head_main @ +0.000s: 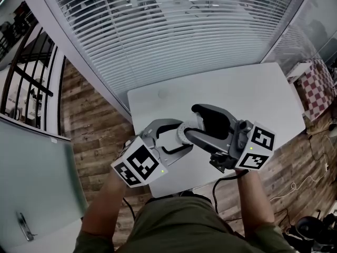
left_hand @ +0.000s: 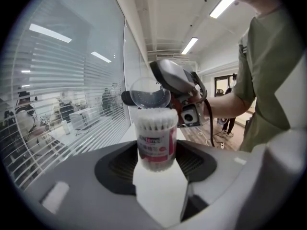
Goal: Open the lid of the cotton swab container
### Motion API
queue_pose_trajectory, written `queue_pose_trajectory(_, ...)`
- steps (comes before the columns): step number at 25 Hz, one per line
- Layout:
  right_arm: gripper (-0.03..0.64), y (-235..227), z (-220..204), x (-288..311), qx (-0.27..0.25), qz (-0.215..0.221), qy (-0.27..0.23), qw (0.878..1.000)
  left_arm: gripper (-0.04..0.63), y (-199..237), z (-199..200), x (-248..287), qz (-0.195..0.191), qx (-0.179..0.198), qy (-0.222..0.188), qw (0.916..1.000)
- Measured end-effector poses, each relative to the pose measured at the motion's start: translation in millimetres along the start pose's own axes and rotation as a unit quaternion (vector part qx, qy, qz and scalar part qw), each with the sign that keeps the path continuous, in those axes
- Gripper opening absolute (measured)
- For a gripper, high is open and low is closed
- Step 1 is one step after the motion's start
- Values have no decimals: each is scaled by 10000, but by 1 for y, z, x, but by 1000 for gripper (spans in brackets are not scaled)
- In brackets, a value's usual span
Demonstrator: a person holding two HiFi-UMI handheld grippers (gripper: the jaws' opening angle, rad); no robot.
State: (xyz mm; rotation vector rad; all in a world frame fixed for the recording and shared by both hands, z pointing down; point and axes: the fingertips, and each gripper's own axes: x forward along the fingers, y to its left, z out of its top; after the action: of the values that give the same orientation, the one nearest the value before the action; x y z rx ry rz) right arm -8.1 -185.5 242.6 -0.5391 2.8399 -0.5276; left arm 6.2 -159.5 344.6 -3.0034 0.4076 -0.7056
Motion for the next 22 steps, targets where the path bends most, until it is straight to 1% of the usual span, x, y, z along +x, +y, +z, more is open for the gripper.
queue_pose_trajectory(10, 276, -5, 4, -10, -40, -219, -99, 9997, 252, -2, 2, 5, -15, -78, -104, 9999)
queue_pose_trajectory(14, 276, -12, 12, -18, -65, -380, -183, 9991, 252, 0, 2, 7, 22, -172, -123, 9998)
queue_pose_trajectory(22, 273, -16, 14, -27, -40, -512, -292, 9983, 252, 3, -3, 0, 115, -224, -160, 9996)
